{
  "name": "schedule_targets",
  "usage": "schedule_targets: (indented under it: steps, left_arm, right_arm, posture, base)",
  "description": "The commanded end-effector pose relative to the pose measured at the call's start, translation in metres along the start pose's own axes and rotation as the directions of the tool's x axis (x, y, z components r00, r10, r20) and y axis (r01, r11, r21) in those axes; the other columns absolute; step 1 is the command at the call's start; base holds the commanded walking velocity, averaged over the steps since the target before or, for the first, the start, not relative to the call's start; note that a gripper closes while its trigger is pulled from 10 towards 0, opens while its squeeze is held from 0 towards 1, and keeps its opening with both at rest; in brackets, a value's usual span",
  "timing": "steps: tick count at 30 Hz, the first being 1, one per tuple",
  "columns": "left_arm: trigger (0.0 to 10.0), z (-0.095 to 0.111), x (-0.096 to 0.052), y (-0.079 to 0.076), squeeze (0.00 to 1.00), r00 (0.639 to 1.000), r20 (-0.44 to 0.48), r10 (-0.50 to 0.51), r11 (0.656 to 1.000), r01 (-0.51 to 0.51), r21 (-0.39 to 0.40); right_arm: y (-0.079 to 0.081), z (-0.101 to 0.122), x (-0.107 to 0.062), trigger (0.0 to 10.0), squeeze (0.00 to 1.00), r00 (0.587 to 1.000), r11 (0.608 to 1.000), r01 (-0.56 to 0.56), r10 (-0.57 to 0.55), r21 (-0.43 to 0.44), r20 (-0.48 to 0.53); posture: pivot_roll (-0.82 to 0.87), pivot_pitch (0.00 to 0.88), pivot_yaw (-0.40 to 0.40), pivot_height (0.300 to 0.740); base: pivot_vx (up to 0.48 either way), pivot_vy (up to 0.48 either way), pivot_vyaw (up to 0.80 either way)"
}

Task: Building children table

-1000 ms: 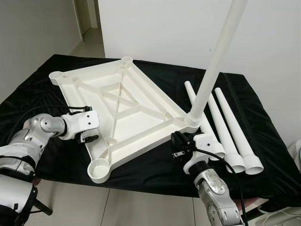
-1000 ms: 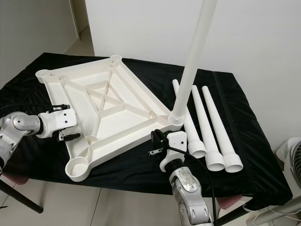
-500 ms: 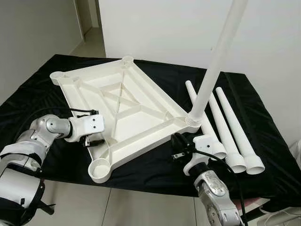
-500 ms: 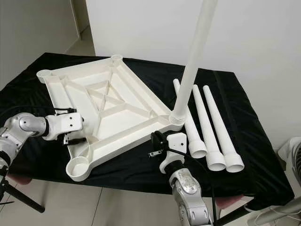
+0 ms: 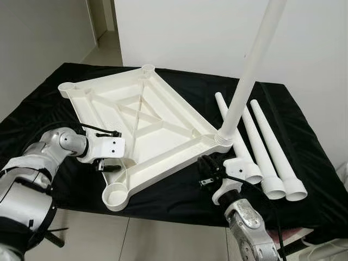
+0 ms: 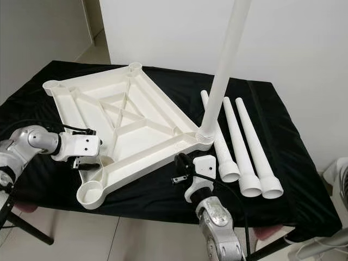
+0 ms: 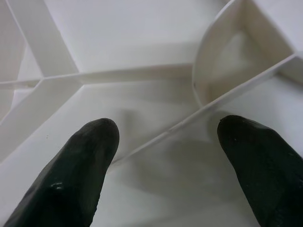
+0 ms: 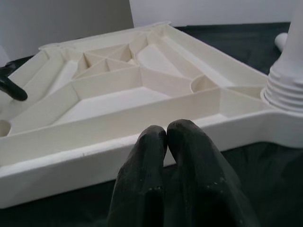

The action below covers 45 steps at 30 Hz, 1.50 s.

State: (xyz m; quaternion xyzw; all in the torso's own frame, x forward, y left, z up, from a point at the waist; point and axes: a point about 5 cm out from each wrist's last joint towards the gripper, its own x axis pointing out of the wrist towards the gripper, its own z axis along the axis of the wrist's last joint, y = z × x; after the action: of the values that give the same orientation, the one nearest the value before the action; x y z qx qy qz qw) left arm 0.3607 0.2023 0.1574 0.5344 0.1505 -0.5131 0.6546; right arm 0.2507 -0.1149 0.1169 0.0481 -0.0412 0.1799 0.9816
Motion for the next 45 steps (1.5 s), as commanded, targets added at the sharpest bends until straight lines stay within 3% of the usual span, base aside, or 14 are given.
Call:
schedule_targets:
  steps: [1,5,8,9,15,20,21,24,25,31,38,45]
  left_arm:
    - [10.0,-0.002,0.0,-0.009,0.0,0.985,-0.021,-0.17,0.985,0.17,-0.007]
    - [10.0,-0.002,0.001,-0.008,0.0,0.974,-0.054,-0.219,0.976,0.218,-0.012]
    - [9.1,-0.001,0.002,-0.007,0.0,0.97,-0.06,-0.235,0.972,0.234,-0.012]
    - [10.0,0.0,0.002,-0.007,0.0,0.968,-0.062,-0.242,0.97,0.242,-0.014]
    - [10.0,0.001,0.005,-0.008,0.0,0.966,-0.072,-0.25,0.968,0.251,0.002]
    - [10.0,0.008,0.017,-0.012,0.0,0.964,-0.053,-0.259,0.965,0.261,0.024]
    - [4.4,0.008,0.018,-0.013,0.0,0.964,-0.051,-0.262,0.964,0.263,0.024]
    - [4.4,0.008,0.018,-0.014,0.0,0.963,-0.049,-0.264,0.964,0.266,0.023]
    - [0.0,0.009,0.019,-0.014,0.0,0.962,-0.045,-0.27,0.963,0.271,0.016]
    - [0.0,0.009,0.021,-0.018,0.0,0.955,-0.016,-0.295,0.955,0.294,-0.028]
    - [0.0,0.007,0.021,-0.021,0.0,0.949,-0.018,-0.316,0.949,0.315,-0.026]
    - [0.0,0.008,0.02,-0.016,0.0,0.97,0.048,-0.239,0.965,0.242,-0.096]
  right_arm:
    - [0.0,0.001,-0.001,10.0,0.0,1.0,1.0,0.003,-0.003,-0.016,-0.002]
    - [0.001,0.0,-0.003,10.0,0.0,1.0,1.0,0.011,-0.011,-0.012,-0.004]
    - [0.001,-0.001,-0.004,10.0,0.0,1.0,1.0,0.016,-0.016,-0.008,-0.006]
    - [0.002,-0.001,-0.005,10.0,0.0,1.0,1.0,0.018,-0.018,-0.008,-0.006]
    - [0.002,-0.001,-0.007,10.0,0.0,1.0,1.0,0.022,-0.022,-0.005,-0.01]
    - [0.005,-0.003,-0.011,10.0,0.0,0.999,1.0,0.025,-0.025,0.001,-0.021]
    - [0.005,-0.003,-0.01,10.0,0.0,0.999,1.0,0.025,-0.025,0.001,-0.021]
    - [0.005,-0.003,-0.01,10.0,0.0,0.999,1.0,0.024,-0.024,0.001,-0.022]
    - [0.005,-0.003,-0.011,10.0,0.0,0.999,1.0,0.024,-0.024,0.001,-0.023]
    - [0.005,-0.003,-0.014,10.0,0.0,0.999,1.0,0.027,-0.027,-0.001,-0.03]
    - [0.006,-0.005,-0.017,10.0,0.0,0.999,0.999,0.035,-0.035,0.002,-0.037]
    - [0.007,-0.005,-0.018,10.0,0.0,0.998,0.999,0.042,-0.042,0.005,-0.04]
  posture:
    - [-0.09,0.03,0.041,0.74]
    - [-0.09,0.038,0.05,0.74]
    - [-0.09,0.049,0.054,0.74]
    - [-0.09,0.049,0.054,0.74]
    - [-0.1,0.055,0.056,0.74]
    - [-0.1,0.064,0.051,0.74]
    - [-0.1,0.068,0.051,0.74]
    - [-0.1,0.068,0.051,0.74]
    - [-0.1,0.068,0.048,0.74]
    - [-0.11,0.076,0.054,0.74]
    - [-0.12,0.081,0.058,0.74]
    - [-0.12,0.079,0.06,0.74]
  base:
    - [0.0,0.0,0.0]
    - [0.0,0.0,0.0]
    - [0.0,0.0,0.0]
    - [0.0,0.0,0.0]
    - [0.0,0.0,0.0]
    - [0.0,0.0,0.0]
    - [0.0,0.0,0.0]
    - [0.0,0.0,0.0]
    - [0.0,0.0,0.0]
    - [0.0,0.0,0.0]
    - [0.0,0.0,0.0]
    - [0.0,0.0,0.0]
